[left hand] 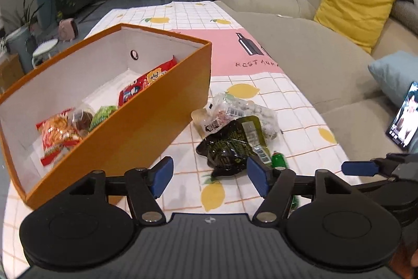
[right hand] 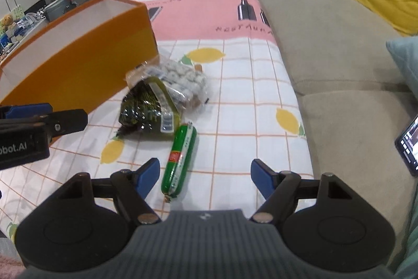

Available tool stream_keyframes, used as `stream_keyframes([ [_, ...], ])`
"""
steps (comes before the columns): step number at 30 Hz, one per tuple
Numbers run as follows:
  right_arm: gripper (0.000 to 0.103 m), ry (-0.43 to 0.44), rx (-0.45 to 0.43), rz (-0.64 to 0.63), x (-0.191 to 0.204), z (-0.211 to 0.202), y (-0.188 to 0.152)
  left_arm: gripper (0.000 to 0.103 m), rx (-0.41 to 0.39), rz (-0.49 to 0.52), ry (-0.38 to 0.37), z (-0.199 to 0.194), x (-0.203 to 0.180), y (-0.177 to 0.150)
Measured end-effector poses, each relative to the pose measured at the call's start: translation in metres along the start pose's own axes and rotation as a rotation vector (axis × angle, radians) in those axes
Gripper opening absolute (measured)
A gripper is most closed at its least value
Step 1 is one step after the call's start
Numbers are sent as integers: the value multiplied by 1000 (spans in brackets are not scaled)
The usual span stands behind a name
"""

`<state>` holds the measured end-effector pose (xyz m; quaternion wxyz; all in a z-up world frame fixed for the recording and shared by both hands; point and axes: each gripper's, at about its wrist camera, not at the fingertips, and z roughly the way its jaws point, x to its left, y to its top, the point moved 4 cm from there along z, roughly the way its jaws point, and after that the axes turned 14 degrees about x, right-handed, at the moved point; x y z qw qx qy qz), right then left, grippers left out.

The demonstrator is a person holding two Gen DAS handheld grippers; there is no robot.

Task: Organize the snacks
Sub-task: 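Withdraw both grippers toward the dark seaweed bag and green sausage stick, then grasp the dark seaweed bag with the left gripper while the right grasps the green sausage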

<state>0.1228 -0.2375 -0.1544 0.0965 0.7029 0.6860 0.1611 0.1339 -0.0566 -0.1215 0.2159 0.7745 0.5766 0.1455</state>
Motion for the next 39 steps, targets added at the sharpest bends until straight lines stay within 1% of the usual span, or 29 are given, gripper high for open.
stream_keyframes([
  [2, 74, 6, 8, -4, -1, 5, 1, 78, 6, 24, 11, 4, 0, 2],
  [4, 73, 17, 11, -15, -1, 7, 2, 78, 25, 51, 3, 9, 0, 4],
  [6, 73, 26, 10, -28, 0, 9, 3, 78, 55, 60, -19, 14, 0, 7],
  [8, 71, 43, 18, -29, 0, 11, 4, 78, 73, 47, -55, 19, 0, 10],
  [10, 65, 58, 24, -29, 1, 14, 5, 78, 75, 32, -64, 24, 0, 12],
  [14, 55, 50, 23, -48, 6, 21, 10, 79, 118, 10, -72, 38, 0, 20],
  [15, 51, 50, 27, -47, 7, 23, 11, 79, 120, 4, -78, 41, 0, 22],
  [21, 42, 97, 53, -38, 11, 37, 19, 78, 155, -21, -90, 60, -2, 31],
  [24, 34, 92, 59, -40, 11, 42, 22, 78, 173, -44, -95, 68, -3, 35],
  [26, 29, 109, 65, -29, 10, 44, 23, 78, 183, -59, -95, 73, -3, 37],
  [27, 25, 118, 68, -23, 9, 46, 24, 78, 188, -64, -95, 75, -3, 39],
  [28, 23, 121, 69, -19, 8, 47, 25, 78, 194, -69, -95, 77, -3, 39],
  [33, 21, 112, 61, -11, 5, 50, 29, 79, 238, -92, -75, 90, -5, 42],
  [39, 21, 106, 48, -12, 3, 49, 30, 79, 267, -121, -98, 99, -5, 41],
])
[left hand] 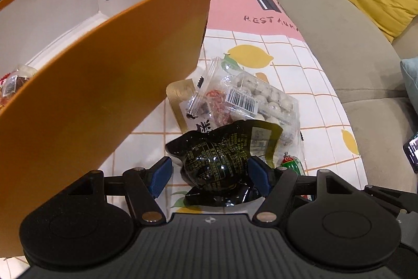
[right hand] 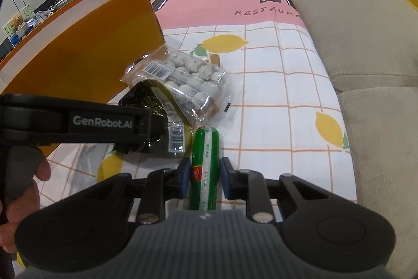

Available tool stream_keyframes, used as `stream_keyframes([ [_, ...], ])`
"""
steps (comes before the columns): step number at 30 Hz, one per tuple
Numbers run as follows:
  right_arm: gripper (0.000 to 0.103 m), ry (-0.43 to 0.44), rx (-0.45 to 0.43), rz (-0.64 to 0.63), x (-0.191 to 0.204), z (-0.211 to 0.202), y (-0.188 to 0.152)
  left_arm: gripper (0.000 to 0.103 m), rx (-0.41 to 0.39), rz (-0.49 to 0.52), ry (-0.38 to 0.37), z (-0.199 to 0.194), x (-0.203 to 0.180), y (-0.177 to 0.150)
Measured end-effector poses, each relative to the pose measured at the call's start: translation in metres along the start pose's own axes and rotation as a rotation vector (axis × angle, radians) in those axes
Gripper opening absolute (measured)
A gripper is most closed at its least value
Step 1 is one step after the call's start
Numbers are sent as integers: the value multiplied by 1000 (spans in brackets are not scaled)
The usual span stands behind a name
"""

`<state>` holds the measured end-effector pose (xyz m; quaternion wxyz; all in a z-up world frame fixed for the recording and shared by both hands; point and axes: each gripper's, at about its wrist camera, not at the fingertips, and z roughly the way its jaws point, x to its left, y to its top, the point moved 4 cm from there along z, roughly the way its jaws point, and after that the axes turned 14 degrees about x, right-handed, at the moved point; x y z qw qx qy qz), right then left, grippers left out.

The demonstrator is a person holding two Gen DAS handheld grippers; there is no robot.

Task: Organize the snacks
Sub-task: 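Grasp the dark seaweed bag with the left gripper while the right grasps the green sausage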

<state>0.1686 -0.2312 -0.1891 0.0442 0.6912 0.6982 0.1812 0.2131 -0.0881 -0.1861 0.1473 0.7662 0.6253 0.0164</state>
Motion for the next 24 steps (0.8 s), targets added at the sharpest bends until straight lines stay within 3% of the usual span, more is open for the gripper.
stream_keyframes([
  [6, 21, -13, -6, -12, 2, -1, -2, 79, -2, 6, 6, 3, -5, 2],
  [13, 20, -8, -6, -5, 0, -2, -3, 67, 4, 27, -4, 0, -8, 2],
  [24, 20, -11, 40, -14, -1, -6, -11, 63, 129, 22, 42, -15, 12, -21],
])
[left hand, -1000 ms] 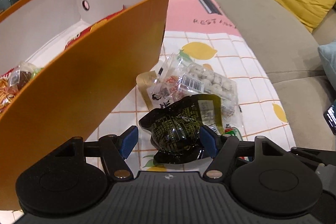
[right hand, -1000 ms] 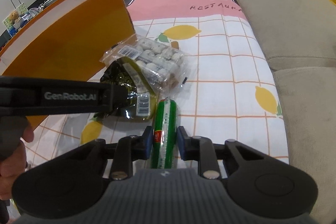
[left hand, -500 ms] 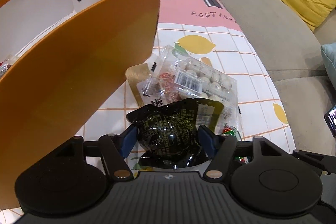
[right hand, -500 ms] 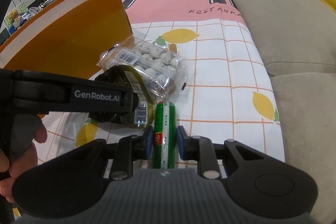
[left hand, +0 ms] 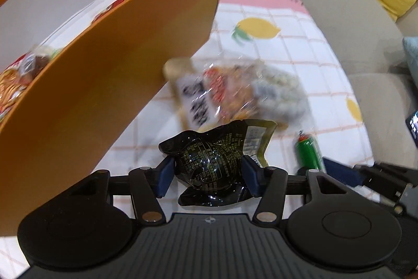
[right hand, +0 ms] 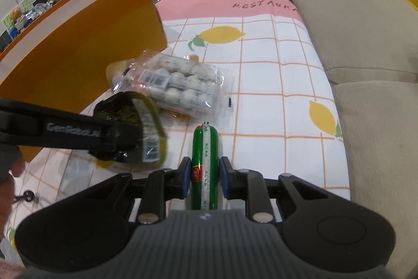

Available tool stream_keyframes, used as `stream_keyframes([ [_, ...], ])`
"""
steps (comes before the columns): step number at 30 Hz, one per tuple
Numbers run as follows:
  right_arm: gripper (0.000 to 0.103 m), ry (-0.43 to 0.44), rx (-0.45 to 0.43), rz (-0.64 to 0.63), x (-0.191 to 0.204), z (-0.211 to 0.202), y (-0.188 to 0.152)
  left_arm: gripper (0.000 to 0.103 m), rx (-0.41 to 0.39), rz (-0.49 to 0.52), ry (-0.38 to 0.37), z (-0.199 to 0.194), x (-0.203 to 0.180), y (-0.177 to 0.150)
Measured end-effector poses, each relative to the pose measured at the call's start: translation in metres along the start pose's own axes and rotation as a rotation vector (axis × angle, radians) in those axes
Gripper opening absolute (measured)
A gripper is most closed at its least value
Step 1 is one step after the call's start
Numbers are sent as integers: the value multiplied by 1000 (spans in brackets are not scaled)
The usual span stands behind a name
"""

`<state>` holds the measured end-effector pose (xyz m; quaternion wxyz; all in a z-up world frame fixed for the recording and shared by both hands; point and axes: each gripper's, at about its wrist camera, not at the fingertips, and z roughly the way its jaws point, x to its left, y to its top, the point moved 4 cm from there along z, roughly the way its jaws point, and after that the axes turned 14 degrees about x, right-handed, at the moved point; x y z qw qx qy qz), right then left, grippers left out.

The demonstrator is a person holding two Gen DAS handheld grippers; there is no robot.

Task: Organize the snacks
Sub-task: 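Grasp the dark seaweed bag with the left gripper while the right grasps the green sausage, then carry both items into the orange box and open both grippers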

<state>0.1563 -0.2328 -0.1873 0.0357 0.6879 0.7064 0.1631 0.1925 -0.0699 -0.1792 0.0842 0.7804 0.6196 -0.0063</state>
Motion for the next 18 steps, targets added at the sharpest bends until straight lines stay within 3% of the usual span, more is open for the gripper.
stream_keyframes([
  [7, 22, 22, 21, -24, 3, -2, -8, 67, -11, 8, 21, 0, 11, -12],
  [18, 23, 72, -3, -38, 5, 2, -2, 74, -107, 39, 21, 6, 11, -17],
])
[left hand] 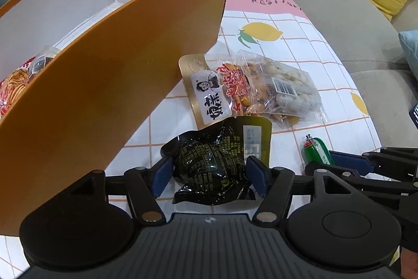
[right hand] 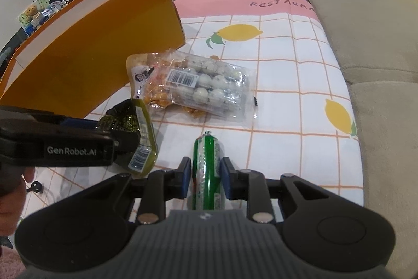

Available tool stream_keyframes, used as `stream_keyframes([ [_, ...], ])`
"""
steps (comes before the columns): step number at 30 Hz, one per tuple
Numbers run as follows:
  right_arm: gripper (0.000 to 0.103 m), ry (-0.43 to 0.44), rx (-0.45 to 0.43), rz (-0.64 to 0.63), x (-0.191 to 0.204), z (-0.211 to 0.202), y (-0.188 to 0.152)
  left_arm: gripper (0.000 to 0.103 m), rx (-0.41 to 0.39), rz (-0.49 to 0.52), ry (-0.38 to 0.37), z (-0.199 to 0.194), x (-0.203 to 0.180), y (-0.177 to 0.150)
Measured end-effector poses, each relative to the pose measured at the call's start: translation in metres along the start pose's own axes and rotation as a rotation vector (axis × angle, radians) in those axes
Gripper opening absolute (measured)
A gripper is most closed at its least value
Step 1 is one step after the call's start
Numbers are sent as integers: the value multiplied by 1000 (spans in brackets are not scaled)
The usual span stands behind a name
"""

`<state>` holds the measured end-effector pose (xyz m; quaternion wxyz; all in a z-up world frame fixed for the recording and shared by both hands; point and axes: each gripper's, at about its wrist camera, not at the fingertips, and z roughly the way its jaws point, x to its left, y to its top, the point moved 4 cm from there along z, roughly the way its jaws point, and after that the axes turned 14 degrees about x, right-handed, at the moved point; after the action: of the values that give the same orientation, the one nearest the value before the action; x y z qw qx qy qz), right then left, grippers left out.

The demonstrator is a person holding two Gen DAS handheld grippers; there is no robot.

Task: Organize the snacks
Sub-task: 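Carry both items into the orange box and open both grippers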

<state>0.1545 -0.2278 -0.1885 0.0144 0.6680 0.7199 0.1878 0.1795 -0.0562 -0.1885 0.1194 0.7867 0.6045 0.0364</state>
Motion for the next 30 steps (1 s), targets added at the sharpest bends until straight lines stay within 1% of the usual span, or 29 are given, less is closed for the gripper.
stream_keyframes([
  [3, 23, 2, 2, -8, 2, 0, -1, 72, -7, 28, 10, 1, -4, -1],
  [8, 23, 19, 14, 6, 2, -2, -5, 69, -12, 35, 18, 0, -4, -2],
  [14, 20, 2, 13, -7, 6, -1, -6, 65, -27, 37, 24, -2, -6, -4],
  [20, 19, 13, 13, 13, 5, -2, -6, 62, -40, 38, 12, -9, -6, -11],
  [23, 19, 14, -1, 10, 8, -6, -6, 61, -48, 32, 3, -15, -6, -12],
  [30, 19, 2, -38, 9, 12, -22, -9, 60, -68, -23, -54, -41, -4, -13],
])
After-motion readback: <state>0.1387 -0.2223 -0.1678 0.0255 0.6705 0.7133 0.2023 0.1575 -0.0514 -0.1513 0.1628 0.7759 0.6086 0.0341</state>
